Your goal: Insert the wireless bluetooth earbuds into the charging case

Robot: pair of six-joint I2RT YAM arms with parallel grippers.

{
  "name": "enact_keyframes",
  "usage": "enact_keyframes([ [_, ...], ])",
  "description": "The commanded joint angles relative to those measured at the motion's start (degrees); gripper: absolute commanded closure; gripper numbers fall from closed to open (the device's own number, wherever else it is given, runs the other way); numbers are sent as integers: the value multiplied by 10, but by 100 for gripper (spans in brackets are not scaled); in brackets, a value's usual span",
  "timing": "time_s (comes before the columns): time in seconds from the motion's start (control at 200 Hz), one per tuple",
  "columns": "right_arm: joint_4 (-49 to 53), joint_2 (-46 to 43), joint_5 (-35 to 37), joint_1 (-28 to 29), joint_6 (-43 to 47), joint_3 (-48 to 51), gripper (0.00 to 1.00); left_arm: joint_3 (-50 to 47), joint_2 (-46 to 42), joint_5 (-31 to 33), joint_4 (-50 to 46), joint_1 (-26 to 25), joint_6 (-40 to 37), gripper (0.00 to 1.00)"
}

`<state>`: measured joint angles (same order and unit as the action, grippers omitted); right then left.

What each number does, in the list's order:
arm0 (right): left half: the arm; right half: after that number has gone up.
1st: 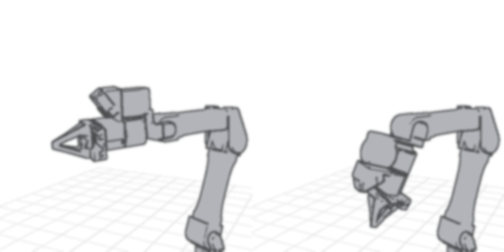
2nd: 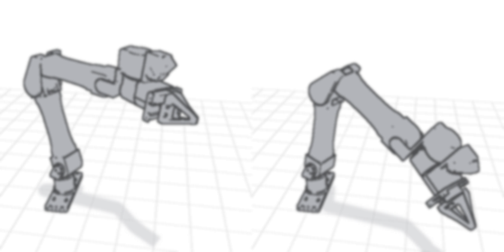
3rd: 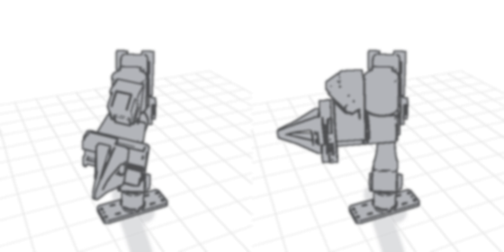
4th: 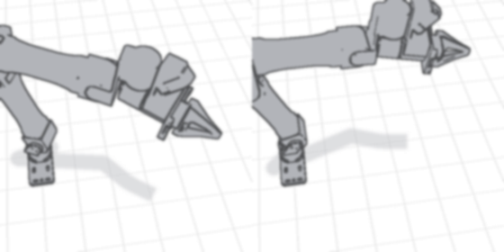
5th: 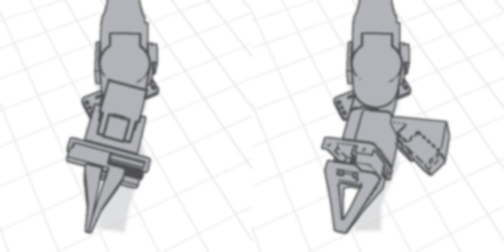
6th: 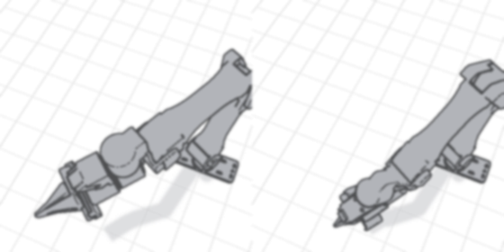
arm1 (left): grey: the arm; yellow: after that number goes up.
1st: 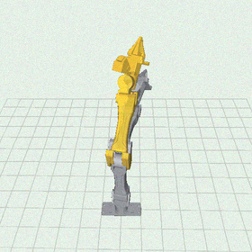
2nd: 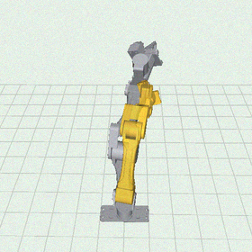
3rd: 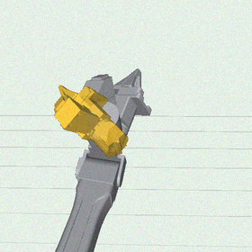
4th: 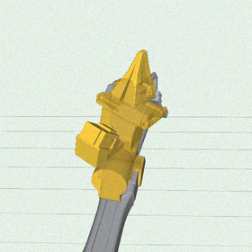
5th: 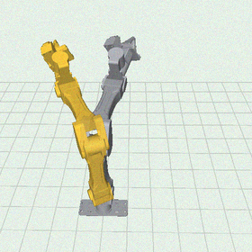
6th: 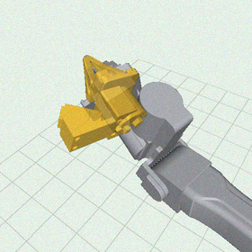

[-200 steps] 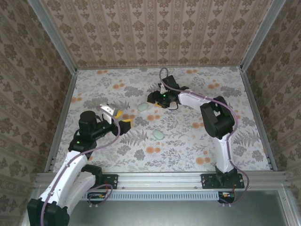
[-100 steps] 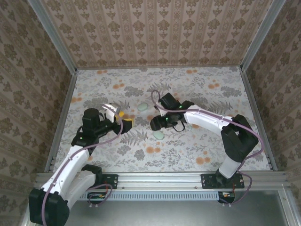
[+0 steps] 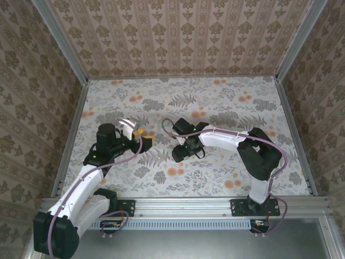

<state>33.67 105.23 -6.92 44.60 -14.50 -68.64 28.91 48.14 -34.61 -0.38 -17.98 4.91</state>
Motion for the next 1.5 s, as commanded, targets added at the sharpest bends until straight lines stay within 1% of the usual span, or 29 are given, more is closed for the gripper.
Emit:
enact_keyframes([
  [0.0, 18, 16, 16, 6, 23, -19, 27, -3, -21, 9, -8, -3, 5, 24],
  [0.2, 11, 38, 17, 8, 33, -21, 28, -7, -26, 14, -11, -2, 4, 24],
  [0.38, 10, 41, 29, 8, 51, -20, 34, -6, -24, 13, -13, -2, 2, 24],
  [0.46, 11, 39, 33, 8, 62, -17, 40, -2, -27, 11, -20, -2, -2, 24],
  [0.61, 16, 19, 36, 8, 89, -7, 58, -6, -42, 6, -26, -2, -8, 24],
  [0.77, 9, -19, 38, 8, 120, 11, 69, -15, -58, -6, -10, -2, -10, 24],
  [0.82, 12, -33, 29, 8, 133, 13, 70, -12, -61, -18, -6, -2, -17, 24],
  [0.84, 14, -37, 25, 8, 138, 12, 70, -11, -62, -41, -4, -2, -22, 24],
  [0.89, 25, -50, 11, 8, 153, 9, 71, -10, -66, -67, 9, -2, -33, 24],
  [0.995, 58, -76, -9, 8, 183, -6, 72, -11, -69, -104, 38, -4, -56, 24],
  [1.155, 87, -125, -17, 8, 216, -27, 72, 19, -50, -115, 21, -6, -63, 24],
  [1.27, 101, -158, -48, 8, 241, -40, 72, 31, -33, -148, 26, -11, -70, 26],
  [1.395, 144, -170, -93, 8, 277, -75, 72, 39, -23, -154, 37, -41, -94, 26],
  [1.495, 187, -170, -88, 8, 299, -114, 70, 59, -1, -159, 33, -59, -92, 25],
])
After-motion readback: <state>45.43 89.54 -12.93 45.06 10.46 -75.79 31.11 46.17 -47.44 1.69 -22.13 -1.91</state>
